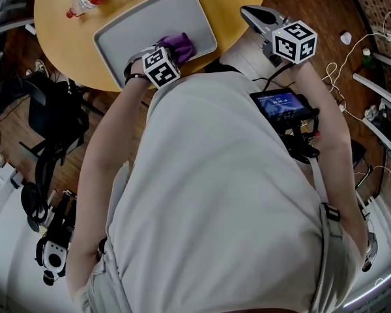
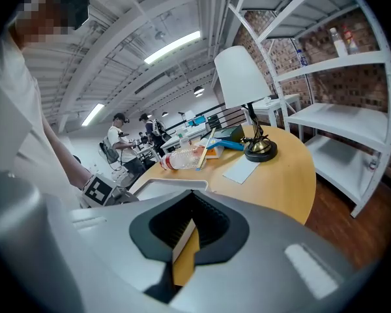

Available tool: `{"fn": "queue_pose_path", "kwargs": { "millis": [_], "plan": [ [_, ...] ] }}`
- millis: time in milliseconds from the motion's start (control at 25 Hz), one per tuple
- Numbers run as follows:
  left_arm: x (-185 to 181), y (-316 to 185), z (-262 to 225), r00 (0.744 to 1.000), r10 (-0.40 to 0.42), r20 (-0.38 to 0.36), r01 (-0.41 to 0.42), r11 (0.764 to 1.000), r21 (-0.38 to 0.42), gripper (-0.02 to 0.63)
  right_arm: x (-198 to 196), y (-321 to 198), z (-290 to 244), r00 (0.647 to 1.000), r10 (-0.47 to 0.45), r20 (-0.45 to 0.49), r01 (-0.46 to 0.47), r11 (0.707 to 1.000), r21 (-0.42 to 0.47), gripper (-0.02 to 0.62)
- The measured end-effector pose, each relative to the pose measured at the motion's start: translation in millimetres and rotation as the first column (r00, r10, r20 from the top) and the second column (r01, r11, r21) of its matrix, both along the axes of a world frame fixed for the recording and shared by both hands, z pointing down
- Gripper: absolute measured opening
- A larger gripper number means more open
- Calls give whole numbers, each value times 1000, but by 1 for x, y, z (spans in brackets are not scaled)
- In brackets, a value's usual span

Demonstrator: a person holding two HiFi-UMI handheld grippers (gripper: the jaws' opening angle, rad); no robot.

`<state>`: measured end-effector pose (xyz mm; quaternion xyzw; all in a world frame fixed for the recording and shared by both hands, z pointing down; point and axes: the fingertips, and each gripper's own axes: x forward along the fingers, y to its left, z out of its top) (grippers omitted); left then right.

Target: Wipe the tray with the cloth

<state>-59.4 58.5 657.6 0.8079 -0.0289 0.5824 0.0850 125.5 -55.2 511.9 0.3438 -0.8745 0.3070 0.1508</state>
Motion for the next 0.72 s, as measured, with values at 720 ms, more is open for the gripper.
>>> {"fn": "queue_pose_path", "kwargs": {
  "millis": [720],
  "plan": [
    [71, -2, 2, 997, 40, -62, -45, 996, -78, 31, 19, 6, 8, 998, 64, -1, -64, 998, -22, 2]
  ]
}}
